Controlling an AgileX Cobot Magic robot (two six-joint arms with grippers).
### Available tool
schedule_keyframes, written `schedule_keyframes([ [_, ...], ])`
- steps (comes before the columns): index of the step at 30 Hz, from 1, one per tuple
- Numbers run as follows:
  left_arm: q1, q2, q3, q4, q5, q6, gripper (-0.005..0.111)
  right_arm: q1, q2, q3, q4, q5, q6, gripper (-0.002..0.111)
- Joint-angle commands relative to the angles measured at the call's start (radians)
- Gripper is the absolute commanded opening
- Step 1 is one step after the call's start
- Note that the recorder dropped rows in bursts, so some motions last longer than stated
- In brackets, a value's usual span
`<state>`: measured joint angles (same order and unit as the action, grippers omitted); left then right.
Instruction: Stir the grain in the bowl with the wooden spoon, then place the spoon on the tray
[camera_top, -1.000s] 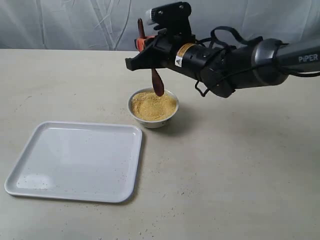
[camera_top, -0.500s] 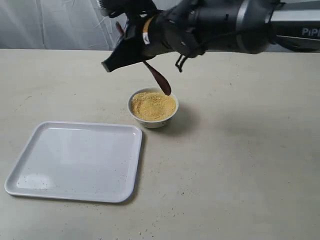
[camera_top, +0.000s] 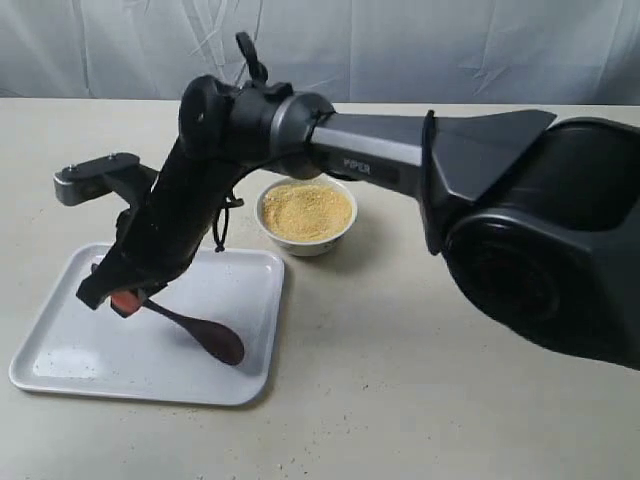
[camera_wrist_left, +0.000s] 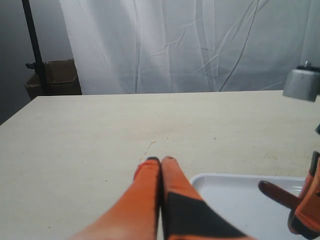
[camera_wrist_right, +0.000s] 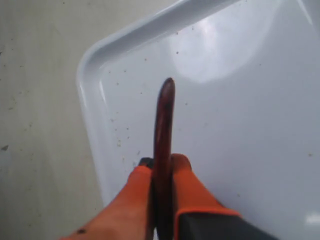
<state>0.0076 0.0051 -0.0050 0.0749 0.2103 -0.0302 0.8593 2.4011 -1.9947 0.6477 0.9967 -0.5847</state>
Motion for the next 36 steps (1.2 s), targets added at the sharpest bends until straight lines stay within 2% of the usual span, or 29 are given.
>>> schedule_keyframes([
  [1, 0.001, -0.005, 0.005, -0.003, -0.005, -0.003, 0.000, 0.000, 0.026, -0.020, 0.008, -0.049, -0.011, 0.011],
  [2, 0.001, -0.005, 0.005, -0.003, -0.005, -0.003, 0.000, 0.000, 0.026, -0.020, 0.008, -0.063, -0.011, 0.021],
  [3, 0.001, -0.005, 0.005, -0.003, -0.005, -0.003, 0.000, 0.000, 0.026, -0.024, 0.000, -0.066, -0.011, 0.038],
  [5, 0.001, -0.005, 0.005, -0.003, -0.005, -0.003, 0.000, 0.000, 0.026, -0.034, -0.034, -0.068, -0.006, 0.051],
  [7, 0.001, -0.005, 0.005, -0.003, -0.005, -0.003, 0.000, 0.000, 0.021, -0.037, -0.087, -0.068, 0.036, 0.056],
  [12, 0.001, -0.005, 0.005, -0.003, -0.005, -0.003, 0.000, -0.009, -0.037, -0.037, -0.317, -0.034, 0.262, 0.056],
  [15, 0.001, -0.005, 0.005, -0.003, -0.005, -0.003, 0.000, -0.022, -0.100, -0.037, -0.379, 0.071, 0.378, 0.055],
  [17, 0.001, -0.005, 0.005, -0.003, -0.005, -0.003, 0.000, -0.026, -0.139, -0.028, -0.404, 0.175, 0.401, 0.051],
  [20, 0.001, -0.005, 0.005, -0.003, -0.005, -0.003, 0.000, -0.028, -0.194, 0.018, -0.458, 0.224, 0.421, 0.029],
  [23, 0.001, -0.005, 0.005, -0.003, -0.005, -0.003, 0.000, -0.047, -0.257, 0.087, -0.460, 0.224, 0.439, 0.000],
  [29, 0.001, -0.005, 0.005, -0.003, -0.005, -0.003, 0.000, -0.154, -0.436, 0.329, -0.460, 0.159, 0.507, 0.000],
  [36, 0.001, -0.005, 0.005, -0.003, -0.005, -0.003, 0.000, -0.400, -0.787, 0.766, -0.469, -0.034, 0.517, 0.000],
])
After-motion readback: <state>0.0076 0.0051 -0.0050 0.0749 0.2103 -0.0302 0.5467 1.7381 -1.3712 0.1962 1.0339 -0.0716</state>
